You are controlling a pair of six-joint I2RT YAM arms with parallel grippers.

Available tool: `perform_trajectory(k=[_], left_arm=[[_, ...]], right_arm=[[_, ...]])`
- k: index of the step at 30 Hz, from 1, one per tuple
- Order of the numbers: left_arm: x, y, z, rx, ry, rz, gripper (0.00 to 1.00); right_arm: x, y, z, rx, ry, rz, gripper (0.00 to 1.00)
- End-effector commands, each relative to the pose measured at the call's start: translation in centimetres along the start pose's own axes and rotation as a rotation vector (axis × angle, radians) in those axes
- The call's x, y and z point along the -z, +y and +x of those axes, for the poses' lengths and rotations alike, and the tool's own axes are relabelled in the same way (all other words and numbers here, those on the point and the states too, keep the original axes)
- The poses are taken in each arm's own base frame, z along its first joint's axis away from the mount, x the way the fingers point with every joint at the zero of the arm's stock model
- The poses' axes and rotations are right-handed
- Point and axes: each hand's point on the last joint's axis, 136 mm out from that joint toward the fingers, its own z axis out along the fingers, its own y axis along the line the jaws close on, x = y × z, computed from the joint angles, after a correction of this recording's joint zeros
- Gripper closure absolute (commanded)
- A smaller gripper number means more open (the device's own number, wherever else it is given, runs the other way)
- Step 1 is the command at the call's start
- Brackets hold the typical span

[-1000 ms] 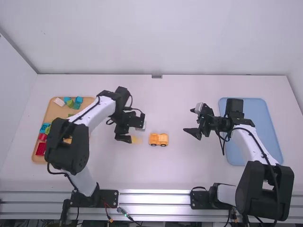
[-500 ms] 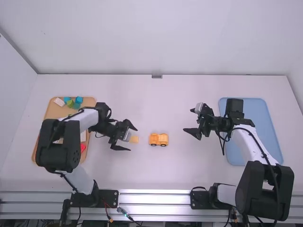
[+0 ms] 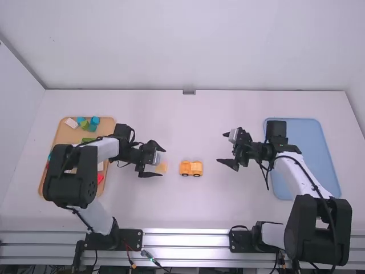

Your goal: Assemble lego blocks to make yellow taxi

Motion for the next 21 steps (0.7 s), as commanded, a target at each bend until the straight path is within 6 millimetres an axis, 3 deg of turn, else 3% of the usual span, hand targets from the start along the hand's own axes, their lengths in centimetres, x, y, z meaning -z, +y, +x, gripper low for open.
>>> perform_trajectory(k=[1, 8, 12, 17, 21], left_arm=[[-0.4, -1.0, 0.0, 0.093, -0.03, 0.007, 0.01], [-0.8, -0.3, 1.2, 0.201, 0.0, -0.054, 0.01], [-0.9, -0.5, 1.8, 0.209, 0.012, -0.065, 0.01], [-1.0, -1.3, 2.4, 0.2, 0.037, -0.055, 0.01], [-1.3, -1.4, 2.8, 0.199, 0.036, -0.051, 0.01]], right_arm=[[-1.8, 2.9, 0.1, 0.117, -0.03, -0.073, 0.01], [-5.1, 5.1, 0.8, 0.097, -0.081, -0.092, 0.01], [-7.5, 5.4, 2.6, 0.005, -0.025, -0.064, 0.01], [-9.7, 6.4, 4.2, 0.027, 0.018, -0.083, 0.01], [-10.3, 6.6, 5.0, 0.017, 0.022, -0.094, 0.01]])
